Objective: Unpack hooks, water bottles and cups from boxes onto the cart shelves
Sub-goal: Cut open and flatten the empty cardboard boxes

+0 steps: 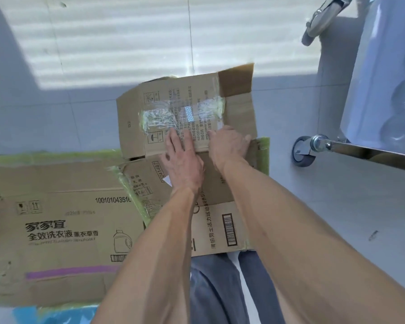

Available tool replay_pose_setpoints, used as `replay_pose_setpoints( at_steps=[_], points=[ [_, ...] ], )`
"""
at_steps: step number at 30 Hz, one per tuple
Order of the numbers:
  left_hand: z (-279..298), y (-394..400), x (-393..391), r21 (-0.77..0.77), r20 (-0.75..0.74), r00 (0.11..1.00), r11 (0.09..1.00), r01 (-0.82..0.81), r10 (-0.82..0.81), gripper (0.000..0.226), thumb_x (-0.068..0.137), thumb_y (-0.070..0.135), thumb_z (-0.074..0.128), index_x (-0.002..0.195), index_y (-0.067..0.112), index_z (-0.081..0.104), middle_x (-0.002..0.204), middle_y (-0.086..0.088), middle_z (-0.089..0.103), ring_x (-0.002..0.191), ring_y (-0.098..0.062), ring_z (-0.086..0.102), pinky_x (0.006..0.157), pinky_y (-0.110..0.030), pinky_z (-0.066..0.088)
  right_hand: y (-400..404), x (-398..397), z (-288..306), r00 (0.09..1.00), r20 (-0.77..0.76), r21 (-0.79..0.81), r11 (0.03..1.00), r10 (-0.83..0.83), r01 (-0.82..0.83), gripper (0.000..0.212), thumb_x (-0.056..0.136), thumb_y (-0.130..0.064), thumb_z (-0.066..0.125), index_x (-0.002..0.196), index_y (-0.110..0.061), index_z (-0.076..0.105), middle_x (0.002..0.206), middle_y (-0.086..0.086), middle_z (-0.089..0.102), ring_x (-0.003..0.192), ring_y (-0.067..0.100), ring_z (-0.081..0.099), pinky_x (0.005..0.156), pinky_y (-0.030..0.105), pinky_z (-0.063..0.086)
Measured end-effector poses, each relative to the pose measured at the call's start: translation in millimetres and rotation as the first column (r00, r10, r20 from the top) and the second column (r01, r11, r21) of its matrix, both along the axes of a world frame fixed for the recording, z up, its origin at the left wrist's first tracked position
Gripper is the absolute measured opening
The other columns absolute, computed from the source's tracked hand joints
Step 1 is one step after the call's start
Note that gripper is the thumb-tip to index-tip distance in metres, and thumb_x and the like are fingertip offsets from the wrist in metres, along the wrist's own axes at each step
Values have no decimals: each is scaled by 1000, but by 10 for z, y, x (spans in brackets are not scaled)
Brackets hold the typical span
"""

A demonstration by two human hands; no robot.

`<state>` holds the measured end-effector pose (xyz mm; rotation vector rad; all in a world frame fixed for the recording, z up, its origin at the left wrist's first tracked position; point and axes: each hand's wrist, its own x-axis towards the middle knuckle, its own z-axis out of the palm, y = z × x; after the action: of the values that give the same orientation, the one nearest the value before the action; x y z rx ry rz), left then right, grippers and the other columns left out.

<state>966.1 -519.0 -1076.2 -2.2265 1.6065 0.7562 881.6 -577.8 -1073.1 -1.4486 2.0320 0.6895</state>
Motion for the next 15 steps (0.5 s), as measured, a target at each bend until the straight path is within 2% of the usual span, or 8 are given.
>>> replay_pose_setpoints(
  at_steps=[3, 5, 6, 8, 10, 11, 13, 15],
  points=[
    [52, -29, -14, 105, -7, 999, 994, 42, -41, 74, 94, 19, 48, 156, 15, 7, 164, -16, -5, 151, -36, 2, 109, -53, 37, -131, 37, 31, 989, 36, 93, 986, -140, 137, 55, 103, -47, 36, 129, -3, 55, 115, 8, 68, 107, 24, 62, 102, 43, 30],
    [59, -52, 27, 117, -6, 997, 990, 76, -76, 73, 94, 19, 48, 155, 15, 9, 164, -15, -4, 151, -37, 3, 103, -53, 42, -266, 42, 10, 935, 80, 187, 926, -346, 327, 49, 98, -44, 37, 127, -9, 57, 121, 7, 66, 114, 23, 58, 107, 44, 22],
    [57, -60, 31, 115, 4, 996, 989, 92, -94, 73, 93, 17, 48, 155, 15, 9, 164, -15, -4, 151, -37, 3, 101, -53, 43, -327, 17, -3, 873, 86, 240, 861, -480, 449, 52, 96, -43, 36, 129, -9, 55, 127, 7, 63, 120, 24, 54, 110, 46, 17],
    [64, -62, 55, 119, 28, 993, 986, 113, -117, 75, 92, 17, 50, 154, 15, 9, 164, -16, -4, 151, -37, 3, 99, -54, 42, -430, -1, -14, 675, 105, 296, 671, -730, 680, 63, 96, -46, 34, 140, -2, 45, 141, 11, 53, 135, 28, 43, 118, 46, 8],
    [77, -53, 36, 137, 30, 990, 982, 130, -135, 79, 93, 23, 56, 155, 15, 6, 164, -17, -5, 151, -38, 3, 101, -55, 41, -429, -4, 16, 513, 103, 237, 522, -852, 820, 67, 94, -52, 45, 133, 2, 45, 128, 13, 61, 124, 27, 51, 118, 42, 15],
    [114, -42, 19, 152, 22, 991, 980, 130, -135, 84, 93, 28, 60, 155, 16, 5, 164, -17, -6, 151, -38, 2, 102, -56, 39, -383, 5, 61, 498, 94, 189, 507, -862, 841, 62, 92, -54, 51, 125, -1, 49, 109, 9, 66, 109, 24, 57, 114, 40, 20],
    [185, -45, 23, 164, 13, 993, 980, 115, -119, 90, 91, 32, 64, 156, 17, 3, 164, -16, -7, 151, -37, 1, 106, -56, 36, -261, 84, 144, 551, 72, 65, 555, -831, 829, 39, 94, -47, 55, 110, -12, 55, 89, 2, 68, 89, 19, 58, 99, 36, 23],
    [303, -76, 58, 145, -12, 996, 985, 90, -89, 81, 95, 27, 58, 156, 18, 5, 164, -14, -7, 151, -36, 1, 110, -56, 33, -146, 185, 303, 591, 111, -154, 574, -799, 804, 22, 88, -32, 64, 106, -20, 60, 89, 1, 72, 87, 19, 60, 97, 33, 25]
  ],
)
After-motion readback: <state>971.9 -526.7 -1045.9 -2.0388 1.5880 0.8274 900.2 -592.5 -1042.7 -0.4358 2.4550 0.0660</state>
